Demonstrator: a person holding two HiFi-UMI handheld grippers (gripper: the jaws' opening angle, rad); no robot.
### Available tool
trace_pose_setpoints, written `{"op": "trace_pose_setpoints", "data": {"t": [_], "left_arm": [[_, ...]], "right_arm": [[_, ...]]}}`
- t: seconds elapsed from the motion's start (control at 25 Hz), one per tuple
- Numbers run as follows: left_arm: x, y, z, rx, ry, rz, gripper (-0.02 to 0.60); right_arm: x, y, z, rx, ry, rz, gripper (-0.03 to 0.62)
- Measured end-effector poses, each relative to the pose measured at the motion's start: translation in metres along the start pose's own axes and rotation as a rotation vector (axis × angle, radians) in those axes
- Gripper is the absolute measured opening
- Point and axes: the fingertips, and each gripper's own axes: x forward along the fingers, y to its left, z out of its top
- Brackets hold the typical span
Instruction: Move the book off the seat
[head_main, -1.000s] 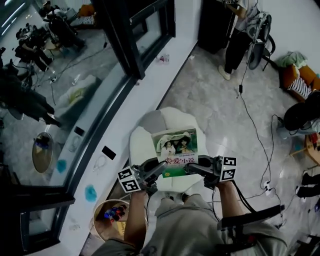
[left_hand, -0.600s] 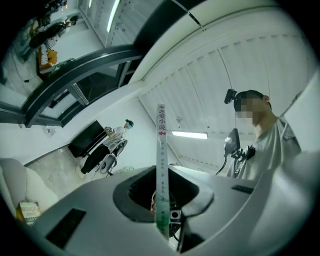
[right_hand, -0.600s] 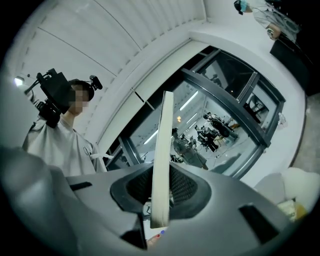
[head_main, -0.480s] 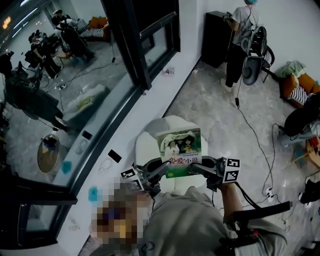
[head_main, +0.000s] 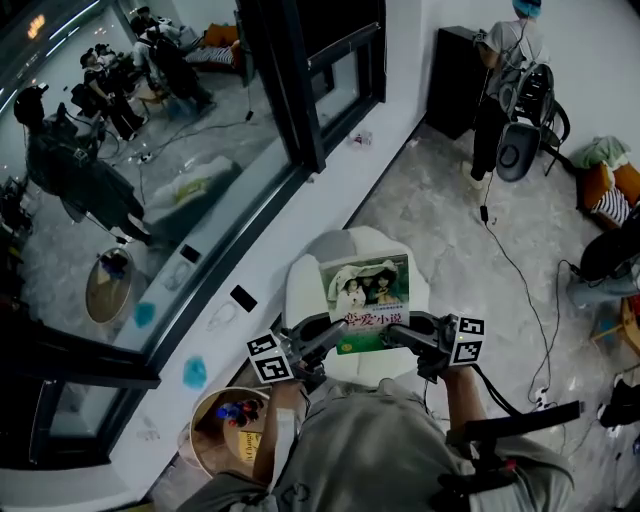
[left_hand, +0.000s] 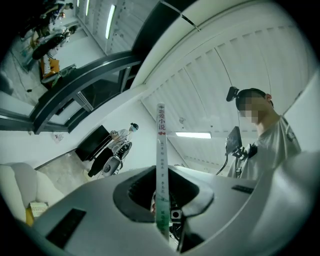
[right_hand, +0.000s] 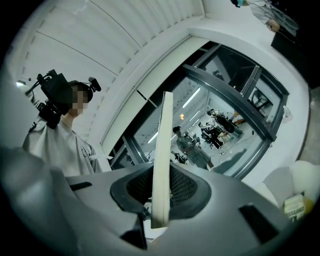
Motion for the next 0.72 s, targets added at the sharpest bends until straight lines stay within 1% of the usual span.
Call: {"op": "trace_pose_setpoints", "data": {"t": [0.12, 0.28, 0.36, 0.56, 0.64, 0.72], "left_arm": [[-0.016, -0.007, 0.002, 0.014, -0.036, 0.045, 0.074], [-0.061, -0.012, 0.004, 0.04, -0.1, 0.112, 0.072], [-0.08, -0.014, 0.003, 0.055, -0.138, 0.163, 0.074], [-0.132, -0.029, 0.001, 0.088, -0.291, 0.375, 0.074], [-0.16, -0.037, -0.003, 0.101, -0.346, 0.443, 0.074], [-0.192, -0.05, -0.013, 0.111, -0.429, 0.542, 0.074]], "right_arm": [[0.012, 0.005, -0.005, 0.016, 0.03, 0.052, 0.074], [0.047, 0.014, -0.028, 0.033, 0.078, 0.139, 0.074], [0.061, 0.017, -0.039, 0.056, 0.115, 0.193, 0.074], [0.103, 0.026, -0.066, 0.151, 0.27, 0.385, 0.074], [0.123, 0.034, -0.084, 0.183, 0.321, 0.456, 0.074], [0.143, 0.046, -0.107, 0.232, 0.4, 0.546, 0.074]]}}
